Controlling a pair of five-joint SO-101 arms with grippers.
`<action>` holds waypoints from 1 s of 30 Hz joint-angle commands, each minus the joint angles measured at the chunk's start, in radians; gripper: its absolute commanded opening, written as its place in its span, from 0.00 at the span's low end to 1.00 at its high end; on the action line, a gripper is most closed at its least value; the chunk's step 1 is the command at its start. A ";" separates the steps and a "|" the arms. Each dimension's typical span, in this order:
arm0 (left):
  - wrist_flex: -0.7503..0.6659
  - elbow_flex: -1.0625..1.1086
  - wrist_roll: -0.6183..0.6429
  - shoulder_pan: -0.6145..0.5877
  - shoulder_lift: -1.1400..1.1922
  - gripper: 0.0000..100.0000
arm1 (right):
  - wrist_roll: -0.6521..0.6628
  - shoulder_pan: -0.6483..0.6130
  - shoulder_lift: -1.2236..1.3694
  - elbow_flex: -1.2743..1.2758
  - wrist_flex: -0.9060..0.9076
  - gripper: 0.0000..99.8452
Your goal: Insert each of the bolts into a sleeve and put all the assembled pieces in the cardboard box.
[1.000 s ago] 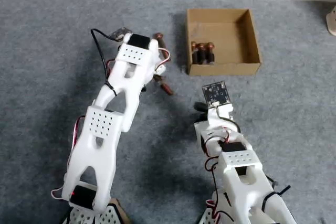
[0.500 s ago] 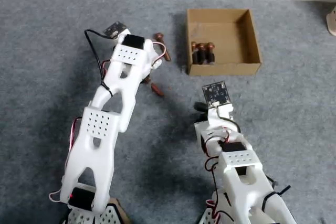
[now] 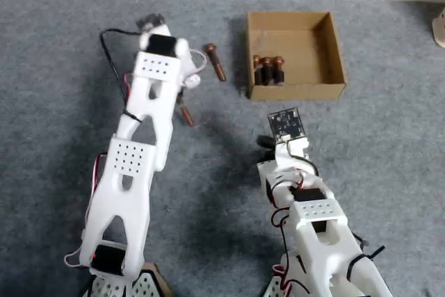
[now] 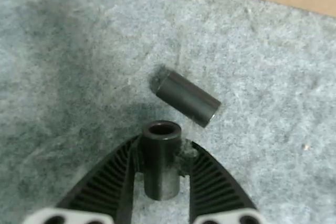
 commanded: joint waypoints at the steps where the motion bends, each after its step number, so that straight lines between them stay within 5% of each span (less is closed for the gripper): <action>1: 0.023 -0.085 -0.031 0.019 -0.033 0.00 | 0.009 -0.002 -0.012 -0.013 -0.024 0.01; 7: 0.028 0.035 -0.034 0.033 -0.177 0.00 | 0.008 -0.002 -0.010 -0.019 -0.016 0.01; 22: 0.017 0.935 -0.038 0.179 -0.934 0.00 | -0.068 0.007 -0.013 -0.076 0.147 0.01; 30: -0.199 1.333 -0.109 0.236 -1.265 0.00 | -0.083 -0.022 -0.018 -0.104 0.265 0.01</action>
